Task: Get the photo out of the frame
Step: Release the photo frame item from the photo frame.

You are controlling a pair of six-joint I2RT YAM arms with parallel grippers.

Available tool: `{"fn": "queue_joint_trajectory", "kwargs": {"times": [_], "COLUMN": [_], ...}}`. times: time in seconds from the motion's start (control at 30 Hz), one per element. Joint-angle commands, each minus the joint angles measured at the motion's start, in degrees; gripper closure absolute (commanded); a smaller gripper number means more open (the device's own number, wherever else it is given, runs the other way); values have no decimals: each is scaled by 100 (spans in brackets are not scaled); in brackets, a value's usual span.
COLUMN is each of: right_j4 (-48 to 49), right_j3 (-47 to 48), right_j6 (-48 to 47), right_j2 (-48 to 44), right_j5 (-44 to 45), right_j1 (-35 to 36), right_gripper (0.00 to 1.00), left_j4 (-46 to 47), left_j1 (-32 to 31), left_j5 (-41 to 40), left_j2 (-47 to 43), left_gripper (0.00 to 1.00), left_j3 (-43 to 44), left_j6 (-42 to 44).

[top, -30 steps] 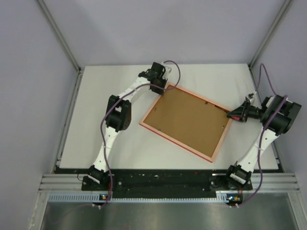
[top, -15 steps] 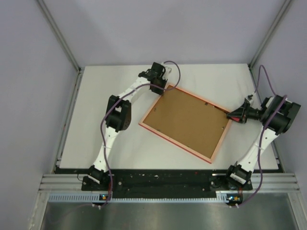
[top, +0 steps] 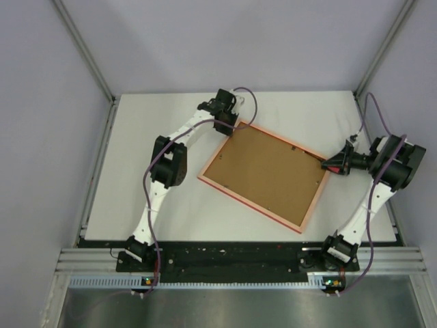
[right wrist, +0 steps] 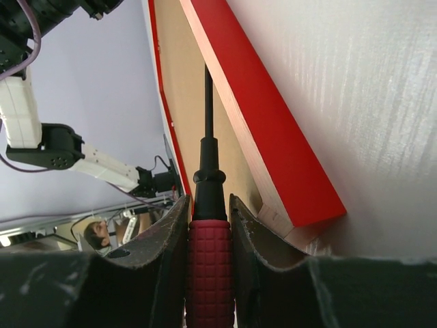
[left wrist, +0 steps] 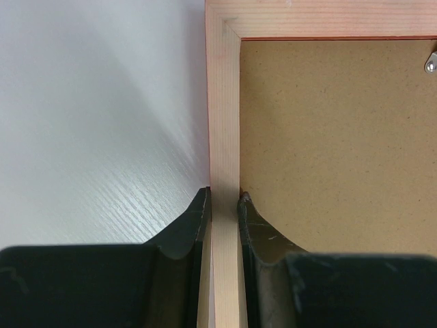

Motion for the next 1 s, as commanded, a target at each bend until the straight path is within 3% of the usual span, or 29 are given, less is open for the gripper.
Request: {"fn": "queue_joint_trajectory", "kwargs": {"times": [0.0,0.5,0.97], "right_j4": [476,-1192,-1176], "right_j3": [55,485,547], "right_j6": [-119,-1533,-1587], "right_j2": [-195,208,447], "right_j5": [408,101,-5], "right_j1": [-264,-449,-317], "right_gripper": [100,100,100], "left_j4": [-741,-732,-724], "left_j1": [-185,-185,-194], "left_j5": [2,-7,63], "left_j2": [-37,-28,-37], "left_gripper": [100,100,100], "left_j3": [-123,-115,-97], "left_j6": [157,113,96]}}
